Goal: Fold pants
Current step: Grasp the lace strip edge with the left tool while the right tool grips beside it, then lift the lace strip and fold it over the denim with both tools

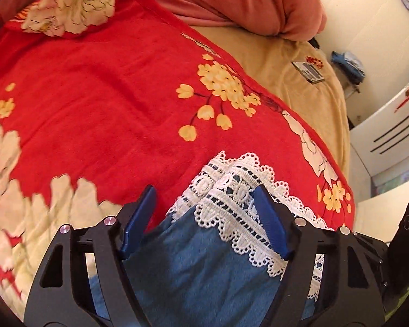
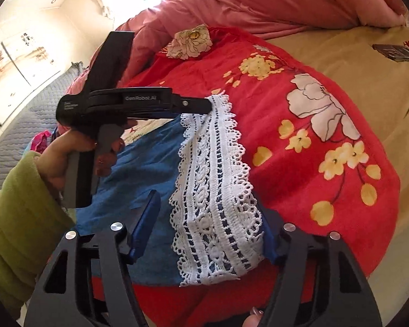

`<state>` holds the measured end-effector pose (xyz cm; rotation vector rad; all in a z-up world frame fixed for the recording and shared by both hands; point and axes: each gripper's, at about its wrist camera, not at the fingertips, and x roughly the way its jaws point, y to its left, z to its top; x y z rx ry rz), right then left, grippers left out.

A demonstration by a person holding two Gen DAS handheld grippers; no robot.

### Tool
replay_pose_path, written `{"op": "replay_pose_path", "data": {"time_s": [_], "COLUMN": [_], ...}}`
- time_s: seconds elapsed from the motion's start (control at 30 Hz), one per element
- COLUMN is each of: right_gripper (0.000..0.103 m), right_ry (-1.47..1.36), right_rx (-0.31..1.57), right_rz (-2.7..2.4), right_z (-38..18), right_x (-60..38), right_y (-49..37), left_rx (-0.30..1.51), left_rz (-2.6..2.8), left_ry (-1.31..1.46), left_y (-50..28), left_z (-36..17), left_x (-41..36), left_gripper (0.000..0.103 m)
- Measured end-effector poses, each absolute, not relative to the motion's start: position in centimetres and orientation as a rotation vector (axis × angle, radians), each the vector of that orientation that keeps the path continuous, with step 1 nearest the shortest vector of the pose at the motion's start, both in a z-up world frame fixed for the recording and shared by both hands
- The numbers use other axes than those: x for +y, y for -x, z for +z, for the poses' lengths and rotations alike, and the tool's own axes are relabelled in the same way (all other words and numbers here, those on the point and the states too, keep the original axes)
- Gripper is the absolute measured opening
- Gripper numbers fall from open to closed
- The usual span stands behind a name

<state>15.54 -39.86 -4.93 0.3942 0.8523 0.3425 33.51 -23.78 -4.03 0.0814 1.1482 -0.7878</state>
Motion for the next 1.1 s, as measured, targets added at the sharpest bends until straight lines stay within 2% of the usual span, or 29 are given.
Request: {"op": "replay_pose_path", "data": {"time_s": [0.17, 0.27, 0.33, 0.37, 0.43, 0.47, 0.5, 0.57, 0.63, 0.83, 1.1], "right_gripper": [0.06, 0.067, 0.068, 0.067, 0.053, 0.05, 0.042, 0.025, 0.025, 0.023, 0.022], "right_ry": [-0.378, -0.385, -0.372, -0.374, -0.399, -0.426, -0.448, -0.51, -0.512, -0.51, -0.388], "right_rx": [0.884, 0.94, 0.939, 0.933, 0.918, 0.914, 0.907, 0.888, 0.886, 0.825, 0.729], "right_rz": [0.375, 0.375, 0.381, 0.379, 0.376, 0.369, 0.381, 0.443, 0.449, 0.472, 0.477], "right_z": [-5.3, -6.2, -6.2, -6.2, -6.2, -6.4, -6.5, -6.7, -6.7, -5.6, -2.4], "right_x": [-39.3, -39.0, -38.8, -38.8, -39.3, -39.8, -40.1, -40.5, -40.4, -40.2, -37.2], "right_y": [-16.8, -17.9, -17.9, -17.7, -17.4, -17.3, -17.1, -17.0, -17.1, -16.3, -13.9], "left_rx": [1.137, 1.127, 1.126, 1.126, 1.13, 1.131, 1.13, 1.121, 1.106, 1.077, 0.959], "left_rz": [-0.873, -0.877, -0.882, -0.884, -0.887, -0.896, -0.902, -0.902, -0.897, -0.929, -0.982], "left_ry": [-0.093, -0.104, -0.094, -0.094, -0.073, -0.059, -0.051, -0.051, -0.056, -0.004, 0.079], "left_y": [-33.3, -33.4, -33.5, -33.5, -33.6, -33.6, -33.5, -33.3, -33.0, -32.4, -30.3], "left_z": [-4.5, -4.9, -5.2, -5.3, -5.3, -5.1, -5.0, -4.6, -4.3, -3.2, 0.8], "left_x": [-24.1, -24.3, -24.6, -24.5, -24.4, -24.3, -24.0, -23.9, -23.6, -22.1, -18.6], "left_gripper": [0.066, 0.066, 0.067, 0.067, 0.066, 0.062, 0.05, 0.039, 0.024, 0.014, 0.014]}}
